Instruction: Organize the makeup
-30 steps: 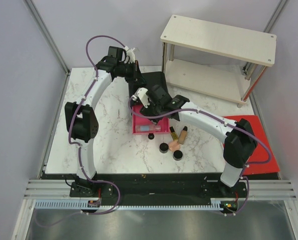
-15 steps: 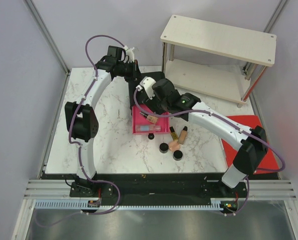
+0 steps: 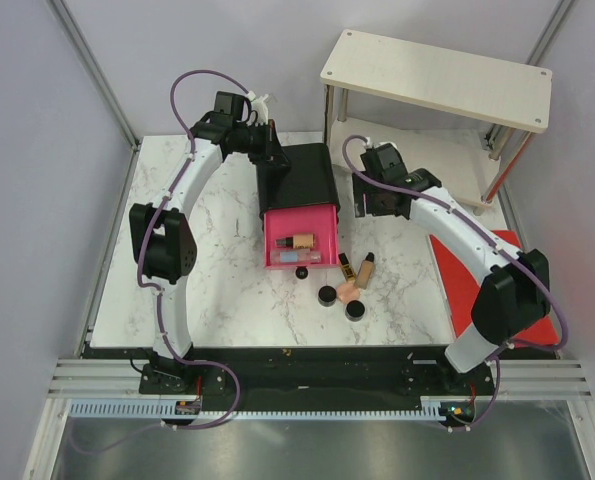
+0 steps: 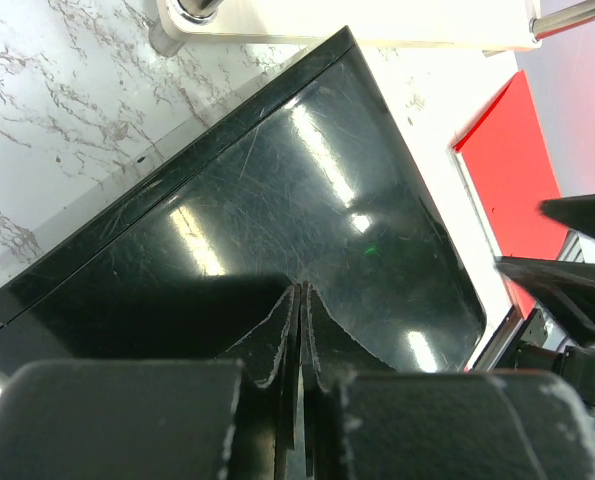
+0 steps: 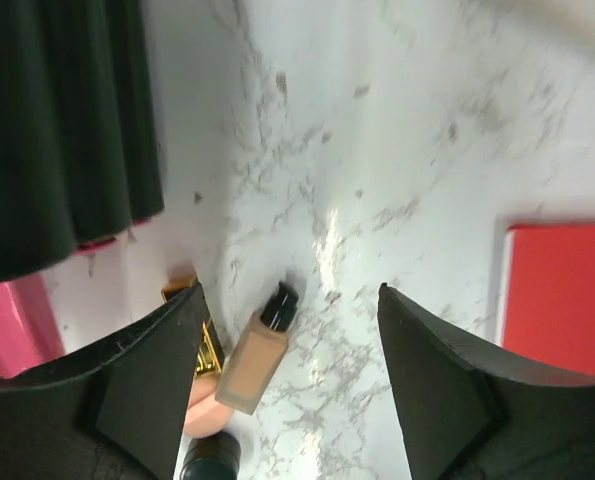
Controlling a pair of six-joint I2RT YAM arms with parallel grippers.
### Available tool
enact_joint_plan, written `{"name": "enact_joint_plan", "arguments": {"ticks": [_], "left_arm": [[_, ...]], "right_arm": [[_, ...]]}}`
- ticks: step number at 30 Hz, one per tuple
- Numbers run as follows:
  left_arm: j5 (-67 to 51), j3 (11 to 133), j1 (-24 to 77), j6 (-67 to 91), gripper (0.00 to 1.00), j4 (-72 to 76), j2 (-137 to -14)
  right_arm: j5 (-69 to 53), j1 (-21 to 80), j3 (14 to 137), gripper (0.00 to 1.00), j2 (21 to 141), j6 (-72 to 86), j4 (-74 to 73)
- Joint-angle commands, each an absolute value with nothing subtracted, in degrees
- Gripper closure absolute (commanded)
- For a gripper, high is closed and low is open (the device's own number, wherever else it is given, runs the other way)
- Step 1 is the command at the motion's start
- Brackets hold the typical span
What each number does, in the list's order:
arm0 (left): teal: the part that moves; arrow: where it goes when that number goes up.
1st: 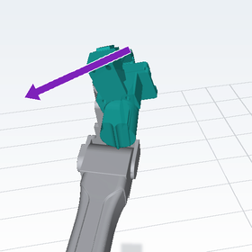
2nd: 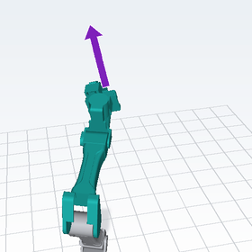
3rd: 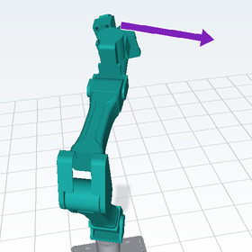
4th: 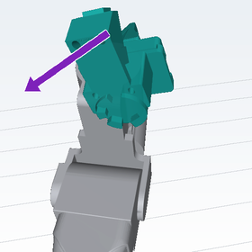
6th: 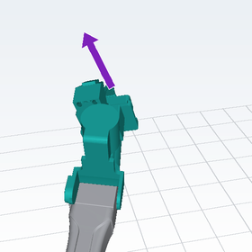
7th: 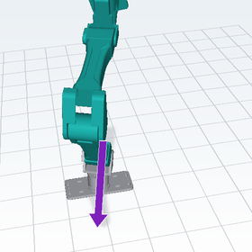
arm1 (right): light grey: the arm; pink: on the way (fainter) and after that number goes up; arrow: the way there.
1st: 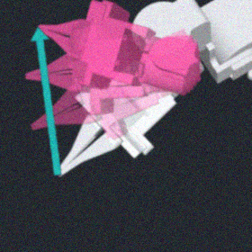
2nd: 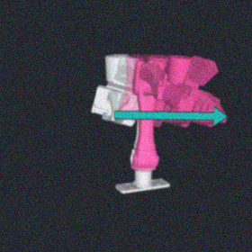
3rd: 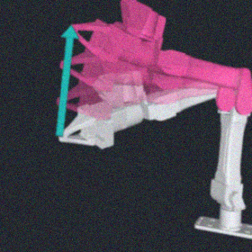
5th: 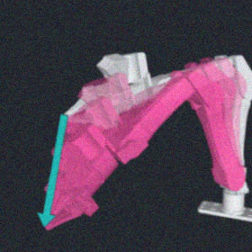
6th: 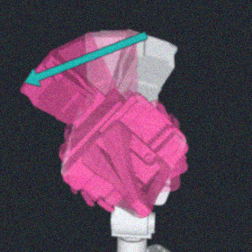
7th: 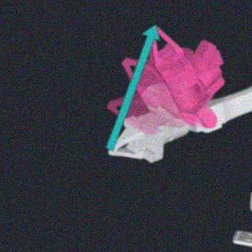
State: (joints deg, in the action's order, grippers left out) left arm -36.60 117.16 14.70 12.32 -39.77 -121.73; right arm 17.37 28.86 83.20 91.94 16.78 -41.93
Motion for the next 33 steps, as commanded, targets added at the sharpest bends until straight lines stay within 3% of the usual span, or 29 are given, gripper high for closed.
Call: {"name": "enact_joint_plan", "arguments": {"ticks": [1,12,14,20,29,32,33], "left_arm": [[-29.53,114.43,14.15,8.35,0.94,-49.66,-126.74],[-29.36,113.82,14.15,8.0,0.94,-49.66,-126.83],[-29.44,113.91,14.15,8.09,0.94,-49.66,-126.91],[-29.27,113.82,14.15,8.09,0.94,-49.75,-126.83],[-29.44,113.99,14.06,8.17,0.94,-49.75,-127.09],[-29.53,114.17,14.15,8.17,0.94,-49.66,-127.18],[-29.36,114.08,14.06,8.09,0.94,-49.75,-127.26]], "right_arm": [[7.65,28.57,79.2,0.22,95.27,24.78,-47.37],[-4.13,27.86,79.54,0.23,107.58,25.31,-53.26],[-3.43,27.69,78.93,0.25,107.84,25.93,-53.88],[-4.3,26.54,76.99,0.45,108.72,26.98,-54.05],[-5.01,25.75,74.89,0.42,108.54,26.98,-54.14],[-6.59,25.75,73.57,0.44,110.03,26.37,-52.91],[-6.85,25.75,73.3,0.49,110.65,26.37,-52.56]]}}
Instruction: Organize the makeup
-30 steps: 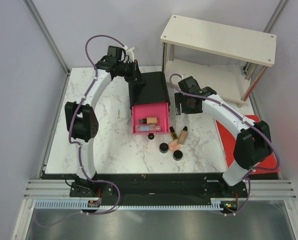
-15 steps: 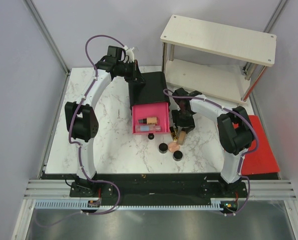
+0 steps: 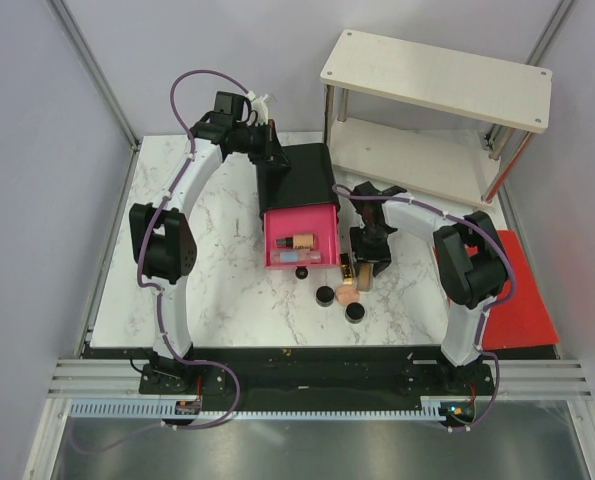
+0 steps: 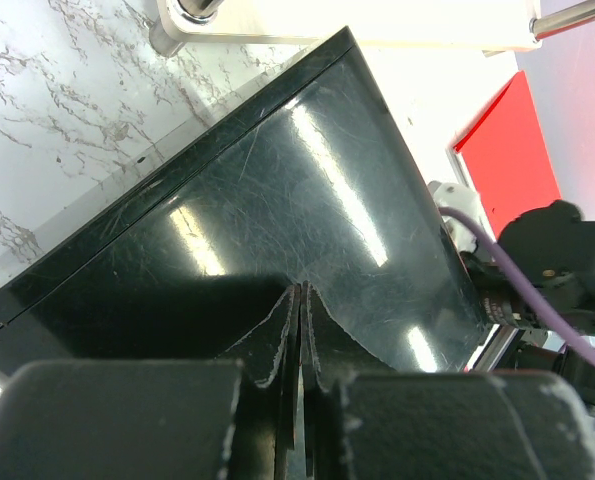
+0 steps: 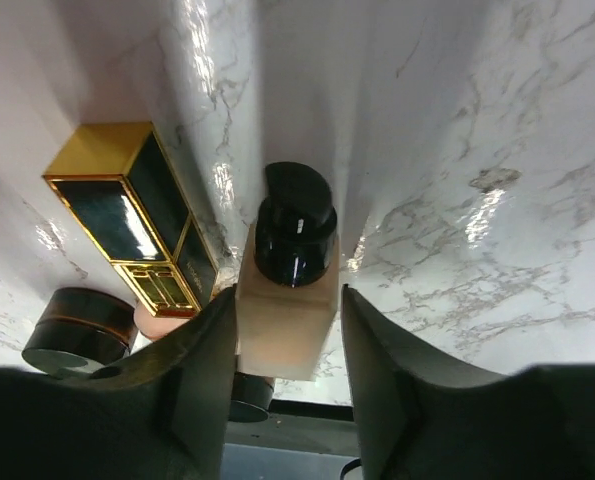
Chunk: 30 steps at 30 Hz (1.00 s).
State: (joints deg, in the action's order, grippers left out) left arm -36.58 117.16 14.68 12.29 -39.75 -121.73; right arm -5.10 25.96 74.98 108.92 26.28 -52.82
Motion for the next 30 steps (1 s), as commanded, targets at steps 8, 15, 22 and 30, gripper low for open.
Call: {"name": "enact_joint_plan", "arguments": {"ticks": [8,15,22,30], "left_arm": [[-29.27,113.91,14.06,7.65,0.94,-50.01,-126.83],[-29.71,114.17,14.06,7.73,0.94,-50.01,-127.0],[-29.79,114.17,14.06,7.82,0.94,-50.01,-127.18],[-29.97,114.17,14.06,7.91,0.94,-50.01,-127.35]], "right_arm": [[1.12,25.66,75.58,1.0,107.32,26.54,-52.21],[10.98,25.4,85.86,1.0,100.82,22.07,-52.74],[7.65,25.66,93.69,1.0,98.0,8.01,-47.56],[2.99,31.01,87.37,1.0,88.34,-12.46,-33.61]]}}
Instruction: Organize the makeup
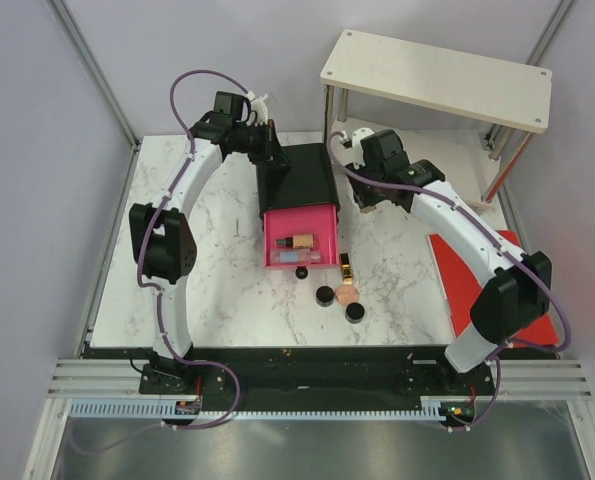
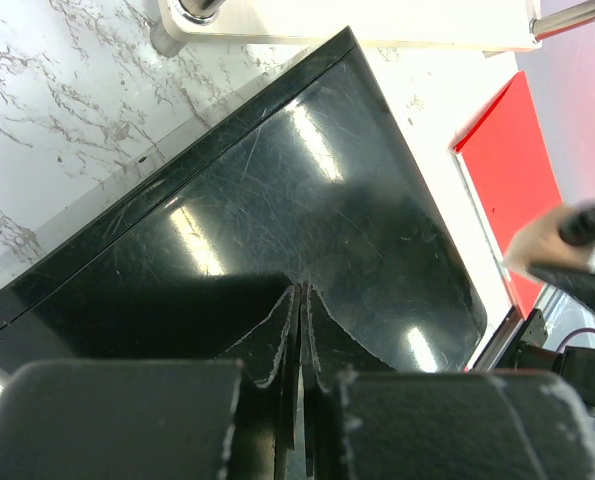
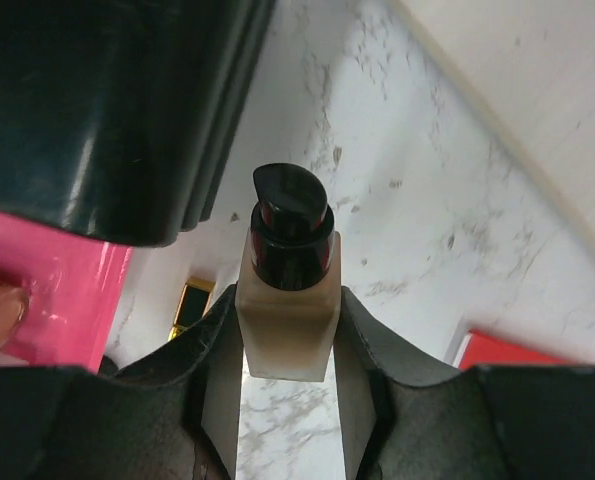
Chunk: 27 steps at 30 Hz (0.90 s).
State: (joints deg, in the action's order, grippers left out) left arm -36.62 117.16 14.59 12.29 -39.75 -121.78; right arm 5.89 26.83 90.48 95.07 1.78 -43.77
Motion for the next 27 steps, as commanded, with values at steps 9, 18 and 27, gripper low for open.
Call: {"name": "enact_joint_plan", "arguments": {"ticks": [9,18,27], "left_arm": [[-29.97,114.08,14.06,7.82,0.94,-50.1,-127.53],[-30.23,114.35,13.98,8.26,0.94,-50.01,-127.71],[-30.67,114.61,13.8,8.61,0.94,-50.01,-127.88]], "right_arm": [[2.82,40.86,86.65,1.0,88.24,-23.64,-27.51],[-1.56,43.77,88.86,1.0,94.22,-23.82,-27.42],[-4.92,44.03,88.07,0.93,96.33,-23.03,-27.68]]}}
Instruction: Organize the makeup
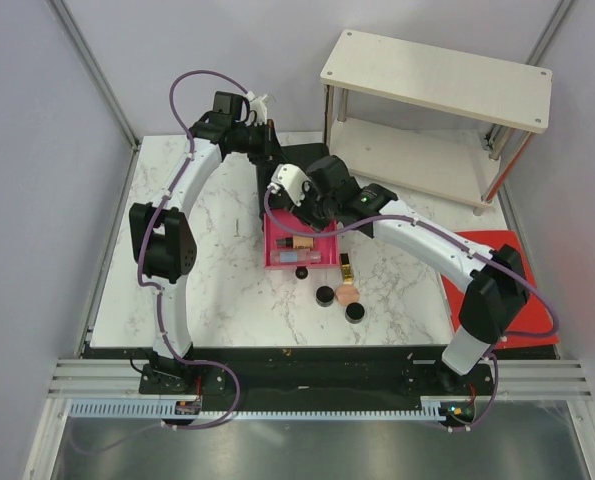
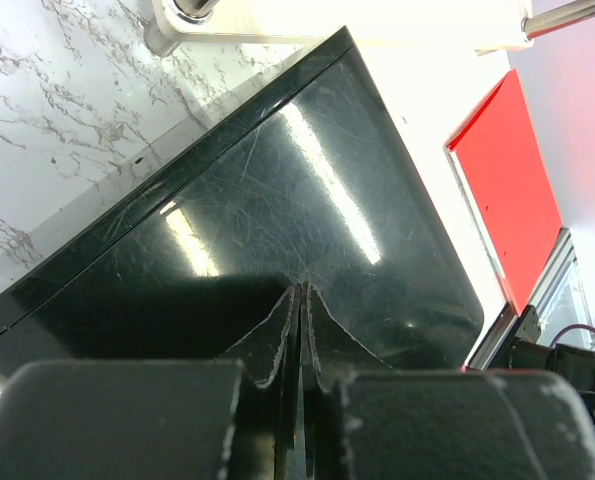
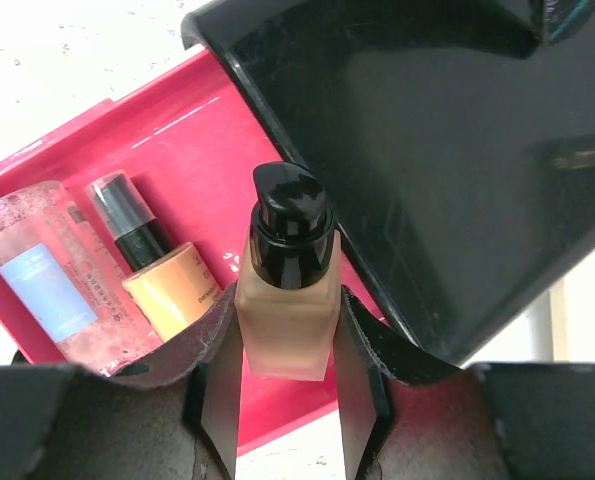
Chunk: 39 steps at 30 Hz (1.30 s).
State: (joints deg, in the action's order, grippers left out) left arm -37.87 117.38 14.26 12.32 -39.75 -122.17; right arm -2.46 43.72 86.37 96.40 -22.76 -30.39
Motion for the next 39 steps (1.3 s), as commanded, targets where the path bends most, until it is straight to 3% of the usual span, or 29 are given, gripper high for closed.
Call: {"name": "enact_joint_plan", "arguments": {"ticks": [1,3,4,12,16,19,28,34,39], "left_arm": [[-30.67,114.52,13.8,8.61,0.94,-50.01,-127.88],[-30.67,114.52,13.71,8.61,0.94,-50.01,-127.88],[-30.67,114.52,13.71,8.53,0.94,-50.01,-127.88],[-30.67,114.43,13.36,8.53,0.94,-50.01,-127.88],[-30.85,114.43,13.27,8.53,0.94,-50.1,-127.88],[-30.85,114.35,13.18,8.61,0.94,-50.1,-127.97],[-30.76,114.7,13.18,8.7,0.94,-50.01,-127.88],[-30.76,114.61,13.18,8.7,0.94,-50.01,-127.71],[-31.2,114.61,13.1,8.35,0.93,-50.1,-127.53]], "right_arm": [[-5.1,43.95,88.24,0.91,96.59,-22.85,-27.69],[-5.62,44.12,88.5,0.74,97.2,-22.5,-28.03],[-5.8,44.12,88.59,0.7,97.38,-22.5,-28.21],[-5.89,44.82,89.12,0.6,99.14,-21.97,-28.39],[-4.23,45.44,89.47,0.43,99.49,-21.71,-28.39],[-3.17,45.79,89.56,0.37,99.41,-21.8,-28.21],[-1.06,45.97,91.67,0.38,97.39,-20.39,-28.21],[1.23,45.97,93.42,0.39,95.19,-6.88,-31.81],[-3.24,46.05,100.52,0.43,98.77,6.38,-43.93]]}}
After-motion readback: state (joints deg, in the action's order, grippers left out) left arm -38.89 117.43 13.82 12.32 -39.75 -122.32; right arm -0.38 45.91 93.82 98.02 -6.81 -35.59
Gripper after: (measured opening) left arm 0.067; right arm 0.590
